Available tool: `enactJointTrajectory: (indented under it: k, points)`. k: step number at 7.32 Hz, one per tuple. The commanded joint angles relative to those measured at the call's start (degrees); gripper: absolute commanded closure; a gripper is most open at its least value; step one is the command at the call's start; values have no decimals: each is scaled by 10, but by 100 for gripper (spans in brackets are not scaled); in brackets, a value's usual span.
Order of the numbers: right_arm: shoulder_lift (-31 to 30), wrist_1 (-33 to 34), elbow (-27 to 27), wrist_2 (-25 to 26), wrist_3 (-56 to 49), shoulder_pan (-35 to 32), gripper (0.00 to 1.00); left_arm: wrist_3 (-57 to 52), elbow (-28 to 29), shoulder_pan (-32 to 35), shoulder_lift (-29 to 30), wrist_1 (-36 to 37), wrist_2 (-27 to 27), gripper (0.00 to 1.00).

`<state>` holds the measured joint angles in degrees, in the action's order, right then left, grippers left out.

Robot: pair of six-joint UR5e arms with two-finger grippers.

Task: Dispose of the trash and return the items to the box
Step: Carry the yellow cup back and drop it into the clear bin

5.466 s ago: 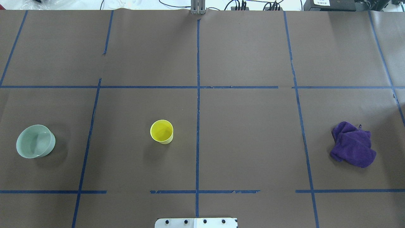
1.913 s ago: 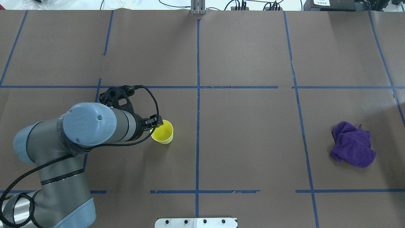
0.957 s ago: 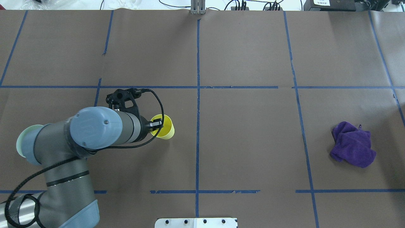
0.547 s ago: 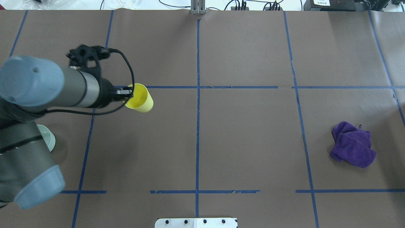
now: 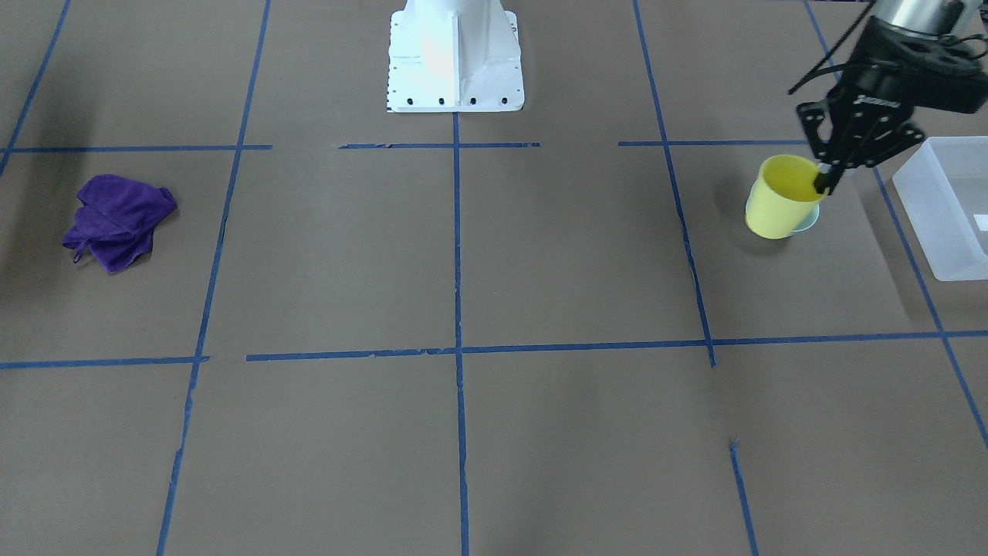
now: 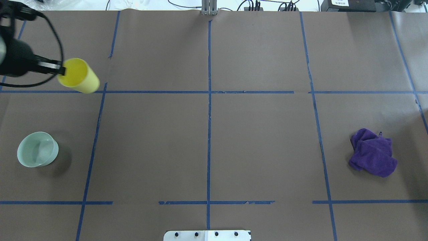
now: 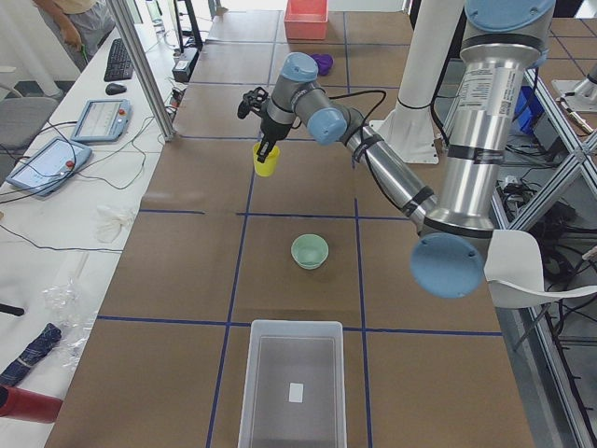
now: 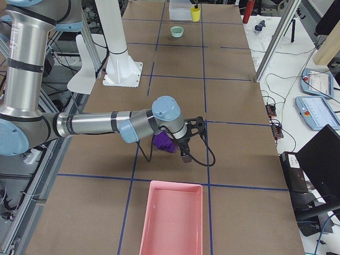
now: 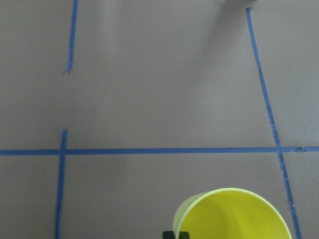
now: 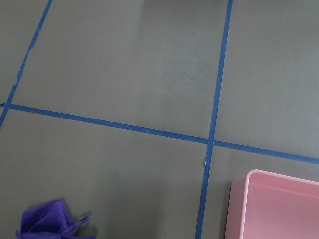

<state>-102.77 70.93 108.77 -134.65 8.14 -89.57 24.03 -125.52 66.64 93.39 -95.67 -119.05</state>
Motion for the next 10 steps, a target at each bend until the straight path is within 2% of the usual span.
enactJointTrajectory:
  k: [1,2,3,4,5,6,8,10]
  points:
    - [0,0,0,0,0,1,0,-281,72,165,-92,-35,-81,100]
    - [0,0,0,0,0,1,0,-382,114,209,-118,-50,-82,100]
    - [0,0,0,-1,0,1,0,-438,150,246,-150,-84,-83,100]
    - [0,0,0,-1,0,1,0,-453,175,254,-189,-134,-93,100]
    - [0,1,0,-1,0,2,0,-461,215,254,-230,-223,-109,100]
    - [0,1,0,-1,0,2,0,-463,265,254,-249,-294,-147,100]
    - [0,1,0,-1,-1,2,0,-463,370,253,-254,-411,-164,100]
    - [0,0,0,-1,-1,2,0,-459,402,248,-253,-440,-167,100]
